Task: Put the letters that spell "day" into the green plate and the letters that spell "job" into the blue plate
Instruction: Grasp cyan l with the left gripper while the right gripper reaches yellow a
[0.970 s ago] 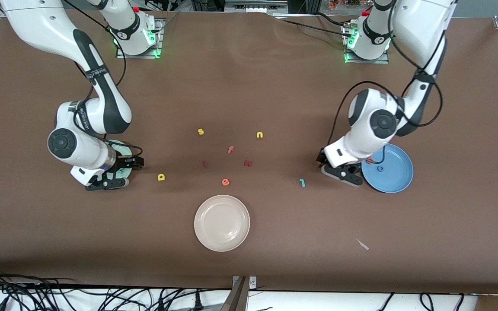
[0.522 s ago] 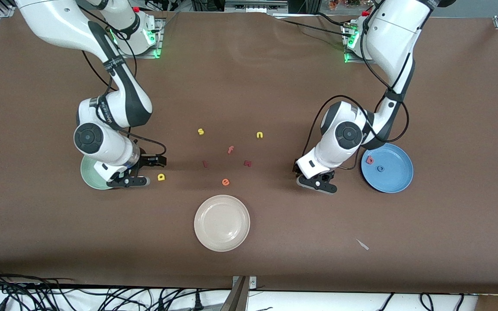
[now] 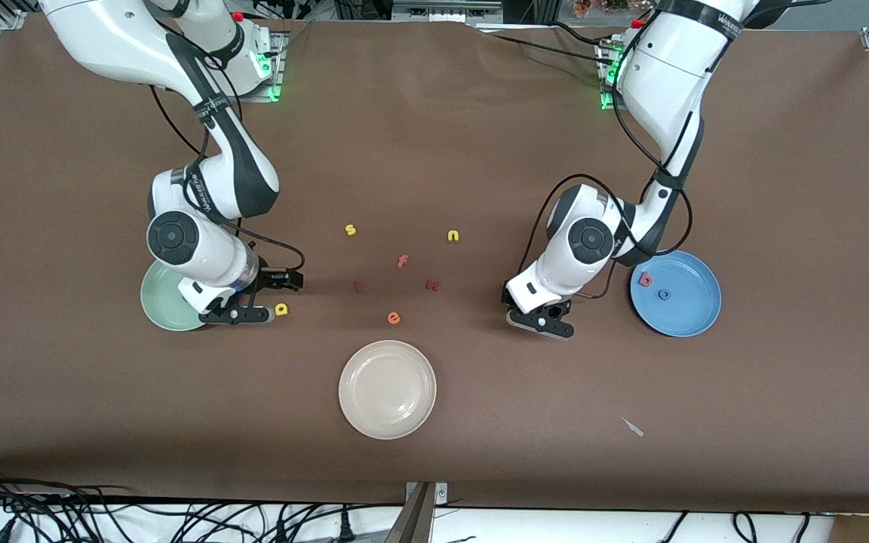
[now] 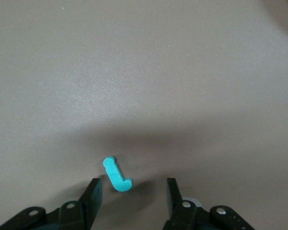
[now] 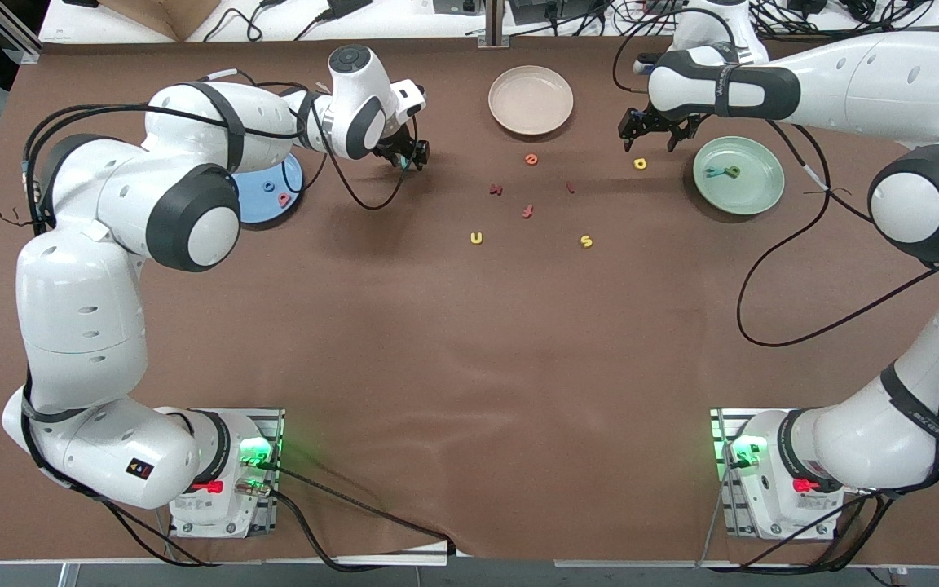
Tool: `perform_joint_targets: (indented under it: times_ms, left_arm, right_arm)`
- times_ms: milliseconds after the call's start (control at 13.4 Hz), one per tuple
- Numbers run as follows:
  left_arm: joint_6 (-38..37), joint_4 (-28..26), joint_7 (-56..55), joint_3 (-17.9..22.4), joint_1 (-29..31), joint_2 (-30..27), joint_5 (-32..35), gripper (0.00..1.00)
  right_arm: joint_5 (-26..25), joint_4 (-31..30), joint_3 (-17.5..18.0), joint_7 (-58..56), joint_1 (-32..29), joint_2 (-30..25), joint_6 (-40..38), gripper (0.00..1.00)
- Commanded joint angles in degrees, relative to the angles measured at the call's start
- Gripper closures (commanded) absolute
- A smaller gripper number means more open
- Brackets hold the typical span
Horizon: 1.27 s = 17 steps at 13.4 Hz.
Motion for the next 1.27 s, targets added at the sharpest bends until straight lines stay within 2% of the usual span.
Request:
perform_joint_targets:
  times_ms: [0,298,522,746,970,1194]
  left_arm:
    - [0.16,1.42,-0.41,1.18,-0.82,0.98,0.02,0.4]
    - [0.16,1.42,-0.41,1.44,-1.0,1.59,0.11,0.69]
    - [0.16,1.42,-0.41,1.44,-1.0,1.51,0.11,0.78]
    - [0.08,1.25,0.3,1.44,-0.91,1.16,0.28,0.93]
    - [-0.89,-1.12,0.21,2.05,-0.3,-2.96,0.46,0.98]
    - [-6.67,-6.56,6.32,2.06,5.13,-11.03,0.55,0.98]
  right_arm:
    - [0.2,1.86,0.05,0.71,0.12,1.13,-1.21,0.0]
    - [0.11,2.74,0.05,0.72,0.29,2.1,-1.21,0.0]
    - [0.11,4.14,0.05,0.63,0.82,3.33,-1.21,0.0]
    - [-0.15,4.32,0.05,0.37,1.26,4.56,-0.86,0.0]
    - [-0.67,5.46,0.05,-0.51,1.26,6.05,-0.68,0.0]
    - [-2.95,5.82,-0.04,-1.92,1.17,7.46,-0.33,0.0]
